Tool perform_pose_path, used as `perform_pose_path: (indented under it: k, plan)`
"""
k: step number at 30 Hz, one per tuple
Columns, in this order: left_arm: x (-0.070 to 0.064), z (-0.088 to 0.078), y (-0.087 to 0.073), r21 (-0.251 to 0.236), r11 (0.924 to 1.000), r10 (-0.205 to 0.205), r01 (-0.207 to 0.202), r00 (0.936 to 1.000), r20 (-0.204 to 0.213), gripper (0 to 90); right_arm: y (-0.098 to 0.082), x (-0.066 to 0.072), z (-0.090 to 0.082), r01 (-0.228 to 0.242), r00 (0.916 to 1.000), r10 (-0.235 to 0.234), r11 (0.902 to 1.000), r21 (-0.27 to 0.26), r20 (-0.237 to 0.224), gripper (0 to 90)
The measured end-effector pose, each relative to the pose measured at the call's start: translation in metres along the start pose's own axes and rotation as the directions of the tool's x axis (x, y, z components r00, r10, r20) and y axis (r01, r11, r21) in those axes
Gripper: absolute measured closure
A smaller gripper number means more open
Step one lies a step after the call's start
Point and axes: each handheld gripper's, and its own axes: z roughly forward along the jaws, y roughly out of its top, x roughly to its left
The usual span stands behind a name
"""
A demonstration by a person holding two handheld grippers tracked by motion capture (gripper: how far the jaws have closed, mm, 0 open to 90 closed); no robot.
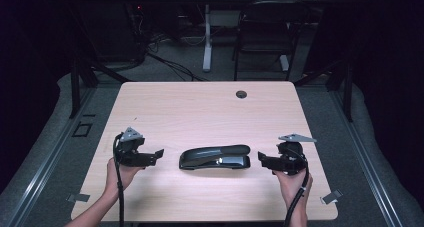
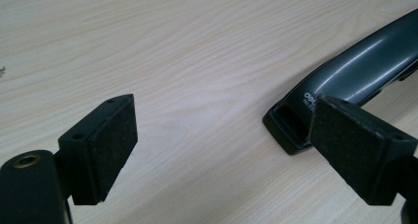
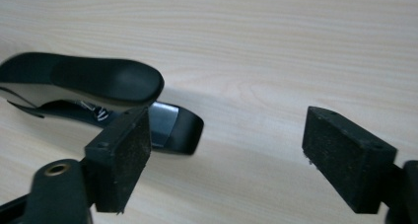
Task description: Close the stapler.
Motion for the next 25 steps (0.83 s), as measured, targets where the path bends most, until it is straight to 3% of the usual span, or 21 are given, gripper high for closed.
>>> perform_pose_path:
  k: [8,20,25]
  plan:
    - [0.001,0.002,-0.001,0.021,0.9998,-0.004,0.004,1.0000,0.005,8.5,-0.017,-0.009,-0.002,-0.008,0.9992,0.007,0.9997,0.024,0.038,9.0]
    - [0.004,0.007,-0.003,0.054,0.9984,-0.016,0.015,0.9998,0.010,3.7,-0.044,-0.020,0.006,-0.029,0.9972,0.022,0.9943,0.102,0.072,0.8]
    - [0.007,0.010,-0.004,0.073,0.9972,-0.017,0.016,0.9998,0.011,2.7,-0.052,-0.026,0.008,-0.039,0.9962,0.031,0.9942,0.100,0.081,0.0]
